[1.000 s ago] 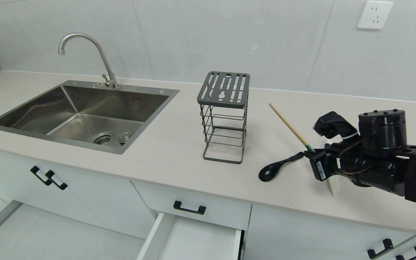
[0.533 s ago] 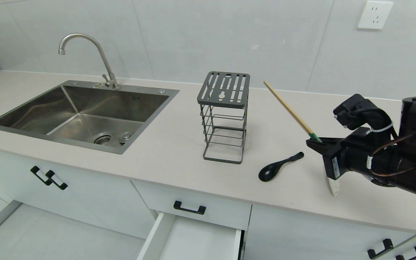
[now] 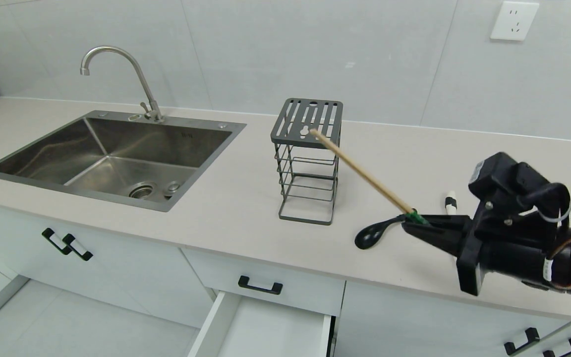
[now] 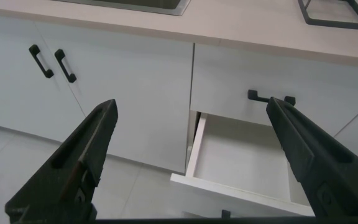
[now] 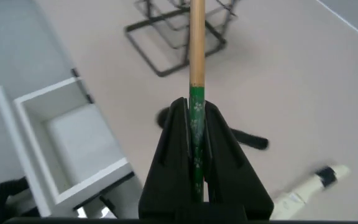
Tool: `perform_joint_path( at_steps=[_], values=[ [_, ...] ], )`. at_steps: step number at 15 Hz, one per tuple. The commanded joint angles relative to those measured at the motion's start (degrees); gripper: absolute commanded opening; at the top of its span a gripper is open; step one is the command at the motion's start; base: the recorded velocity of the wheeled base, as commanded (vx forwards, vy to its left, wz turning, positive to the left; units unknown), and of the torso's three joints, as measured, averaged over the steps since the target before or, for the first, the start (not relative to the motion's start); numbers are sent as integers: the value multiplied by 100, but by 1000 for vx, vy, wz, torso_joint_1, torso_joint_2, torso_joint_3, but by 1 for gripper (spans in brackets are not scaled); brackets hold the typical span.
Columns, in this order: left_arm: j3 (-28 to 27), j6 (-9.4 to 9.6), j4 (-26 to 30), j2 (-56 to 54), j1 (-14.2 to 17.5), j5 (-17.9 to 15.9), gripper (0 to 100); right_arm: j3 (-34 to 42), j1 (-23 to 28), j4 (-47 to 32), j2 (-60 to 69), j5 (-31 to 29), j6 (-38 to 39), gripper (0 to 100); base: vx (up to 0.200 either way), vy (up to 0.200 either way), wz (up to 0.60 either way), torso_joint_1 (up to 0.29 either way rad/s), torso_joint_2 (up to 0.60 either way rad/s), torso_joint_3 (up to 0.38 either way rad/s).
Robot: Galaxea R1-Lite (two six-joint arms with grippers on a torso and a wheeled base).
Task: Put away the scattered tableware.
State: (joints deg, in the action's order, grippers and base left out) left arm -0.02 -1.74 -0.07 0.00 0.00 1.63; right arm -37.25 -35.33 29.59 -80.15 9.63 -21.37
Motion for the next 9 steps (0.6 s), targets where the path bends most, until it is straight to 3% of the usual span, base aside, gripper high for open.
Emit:
perform_joint_path(
  at_steps=[1,5,9],
  values=[
    [2,-1,-1,0,0,4,100,324,-255,12,-88,162,-122,0,0,0,0,0,0,0],
    [2,-1,-1,0,0,4,100,605,-651,-41,-282,180,-122,0,0,0,0,0,0,0],
    [2,-1,-1,0,0,4,100,772,-906,-102,-686,593,-78,0,0,0,0,0,0,0]
  ],
)
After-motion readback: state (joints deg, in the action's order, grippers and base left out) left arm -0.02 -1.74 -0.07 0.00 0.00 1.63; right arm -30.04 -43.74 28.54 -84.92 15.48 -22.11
